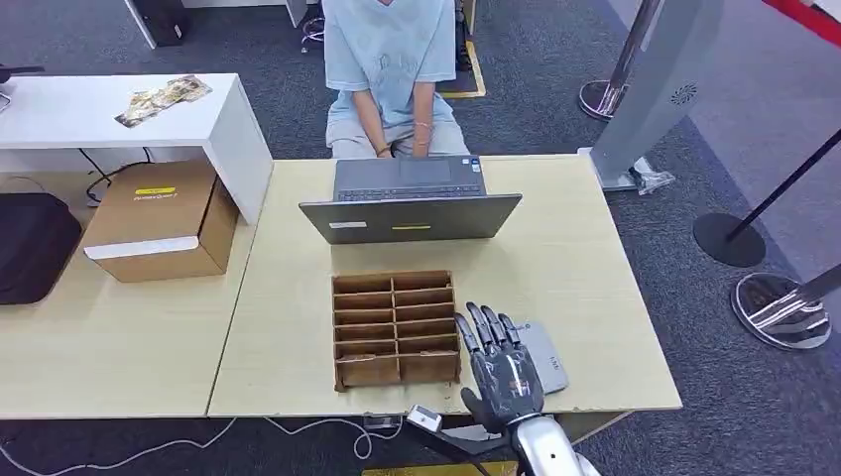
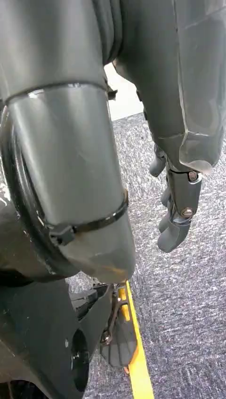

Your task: Pass the card to the sensor for recognition and then transmit it.

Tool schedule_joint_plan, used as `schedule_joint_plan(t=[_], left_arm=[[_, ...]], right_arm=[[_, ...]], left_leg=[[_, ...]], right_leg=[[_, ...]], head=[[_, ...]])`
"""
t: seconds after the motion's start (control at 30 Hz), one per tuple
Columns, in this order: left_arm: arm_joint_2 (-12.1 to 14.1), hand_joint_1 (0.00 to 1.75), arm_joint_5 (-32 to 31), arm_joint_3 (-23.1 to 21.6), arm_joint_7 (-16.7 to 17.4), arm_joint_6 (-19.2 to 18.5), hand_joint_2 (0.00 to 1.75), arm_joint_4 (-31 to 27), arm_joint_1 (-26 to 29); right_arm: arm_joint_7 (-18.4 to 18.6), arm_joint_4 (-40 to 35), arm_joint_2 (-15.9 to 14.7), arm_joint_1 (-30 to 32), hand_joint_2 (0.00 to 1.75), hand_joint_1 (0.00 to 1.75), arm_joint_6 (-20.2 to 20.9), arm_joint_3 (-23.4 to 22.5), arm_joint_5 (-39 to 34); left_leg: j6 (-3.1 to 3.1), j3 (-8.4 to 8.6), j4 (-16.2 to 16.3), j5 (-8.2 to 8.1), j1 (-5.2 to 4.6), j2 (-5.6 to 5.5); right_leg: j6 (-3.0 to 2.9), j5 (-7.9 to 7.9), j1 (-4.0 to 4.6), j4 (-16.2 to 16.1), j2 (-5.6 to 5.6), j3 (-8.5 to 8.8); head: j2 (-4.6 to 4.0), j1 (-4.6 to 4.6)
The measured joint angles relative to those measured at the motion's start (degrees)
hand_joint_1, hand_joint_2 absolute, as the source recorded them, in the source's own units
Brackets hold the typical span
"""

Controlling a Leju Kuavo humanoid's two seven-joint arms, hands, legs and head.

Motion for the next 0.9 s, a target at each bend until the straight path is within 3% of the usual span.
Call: schedule_joint_plan(t=[0.9], left_arm=[[-0.15, 0.0, -0.17, 0.13, 0.02, 0.13, 0.0, 0.0, -0.08]], right_arm=[[-1.51, 2.3, 1.68, -1.02, 1.75, 0.0, 1.55, 0.24, -0.42]], left_leg=[[0.0, -0.01, 0.0, 0.0, 0.0, 0.0]], right_leg=[[0.0, 0.0, 0.0, 0.0, 0.0, 0.0]], head=[[-0.02, 0.02]])
